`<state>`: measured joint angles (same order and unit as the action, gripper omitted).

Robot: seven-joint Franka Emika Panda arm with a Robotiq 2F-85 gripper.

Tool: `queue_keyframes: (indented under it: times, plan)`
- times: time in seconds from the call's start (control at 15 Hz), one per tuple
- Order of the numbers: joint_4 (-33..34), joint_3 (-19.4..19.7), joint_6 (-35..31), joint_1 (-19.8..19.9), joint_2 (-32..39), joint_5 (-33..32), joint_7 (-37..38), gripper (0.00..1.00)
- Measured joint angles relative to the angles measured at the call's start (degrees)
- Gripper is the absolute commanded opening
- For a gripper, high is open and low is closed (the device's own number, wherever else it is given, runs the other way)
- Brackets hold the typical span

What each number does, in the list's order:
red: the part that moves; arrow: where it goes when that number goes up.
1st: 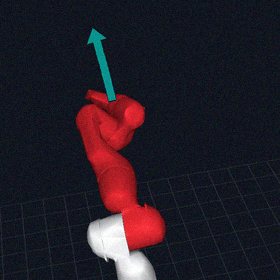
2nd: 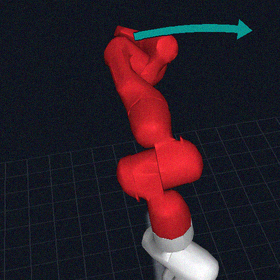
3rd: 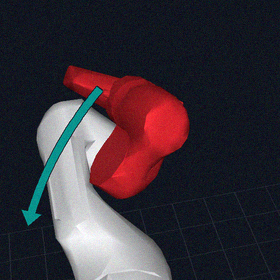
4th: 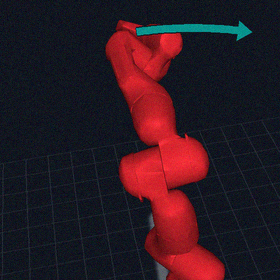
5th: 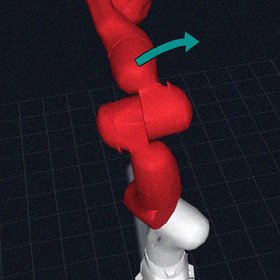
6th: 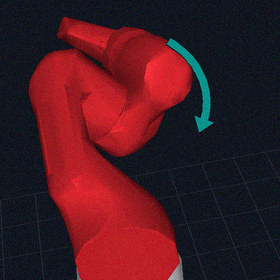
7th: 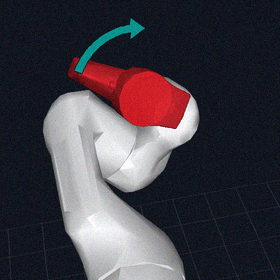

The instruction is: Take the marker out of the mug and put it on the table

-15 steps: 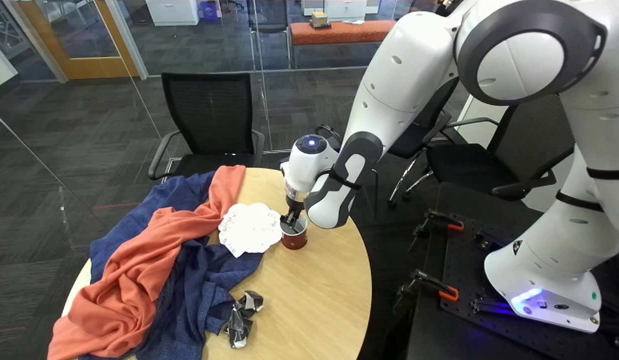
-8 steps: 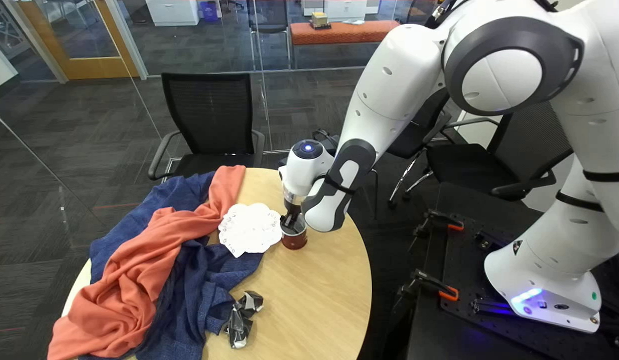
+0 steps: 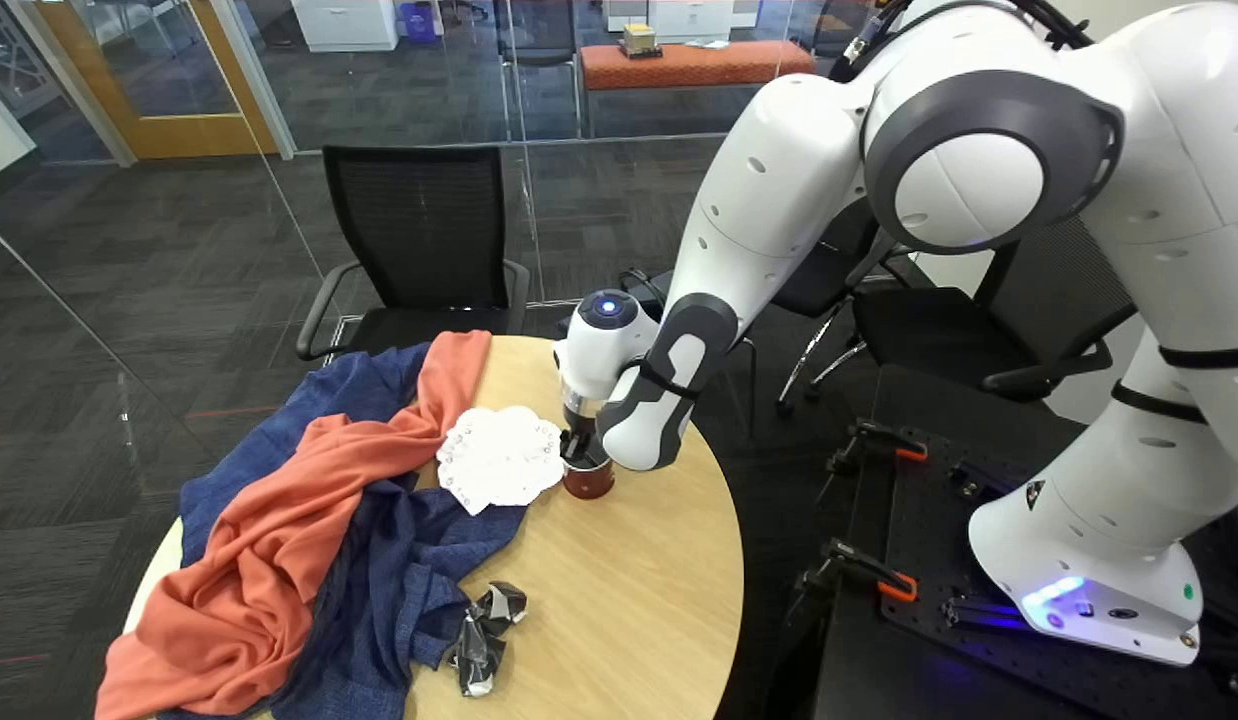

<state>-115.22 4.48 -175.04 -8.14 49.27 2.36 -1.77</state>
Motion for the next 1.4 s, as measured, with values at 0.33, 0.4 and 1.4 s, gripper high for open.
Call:
queue_keyframes:
  times: [0.33, 0.4, 1.4]
  plan:
    - [-0.47, 0.18, -0.6, -0.76, -0.36, 0.0, 1.28, 0.03]
    - [-1.01, 0.43, -1.43, -1.23, -0.8, 0.0, 1.9, 0.03]
    - [-20.63, 9.53, -11.58, -16.69, -20.76, 0.04, 5.17, 0.03]
